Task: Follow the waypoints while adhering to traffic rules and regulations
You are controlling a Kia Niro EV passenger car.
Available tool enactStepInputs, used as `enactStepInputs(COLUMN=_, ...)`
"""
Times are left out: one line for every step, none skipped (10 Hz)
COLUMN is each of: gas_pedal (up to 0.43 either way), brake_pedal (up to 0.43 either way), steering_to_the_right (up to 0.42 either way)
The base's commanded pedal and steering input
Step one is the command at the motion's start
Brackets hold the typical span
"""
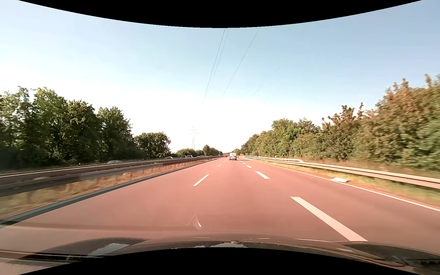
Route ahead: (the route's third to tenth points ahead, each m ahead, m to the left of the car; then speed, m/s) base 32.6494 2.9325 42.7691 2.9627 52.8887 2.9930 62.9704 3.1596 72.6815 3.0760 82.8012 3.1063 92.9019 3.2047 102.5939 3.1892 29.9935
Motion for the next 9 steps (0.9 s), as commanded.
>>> enactStepInputs(gas_pedal=0.287, brake_pedal=0.006, steering_to_the_right=0.000)
enactStepInputs(gas_pedal=0.287, brake_pedal=0.006, steering_to_the_right=0.000)
enactStepInputs(gas_pedal=0.287, brake_pedal=0.006, steering_to_the_right=0.000)
enactStepInputs(gas_pedal=0.287, brake_pedal=0.006, steering_to_the_right=0.000)
enactStepInputs(gas_pedal=0.299, brake_pedal=0.006, steering_to_the_right=-0.001)
enactStepInputs(gas_pedal=0.319, brake_pedal=0.006, steering_to_the_right=-0.003)
enactStepInputs(gas_pedal=0.319, brake_pedal=0.006, steering_to_the_right=-0.004)
enactStepInputs(gas_pedal=0.319, brake_pedal=0.006, steering_to_the_right=-0.004)
enactStepInputs(gas_pedal=0.319, brake_pedal=0.006, steering_to_the_right=-0.006)
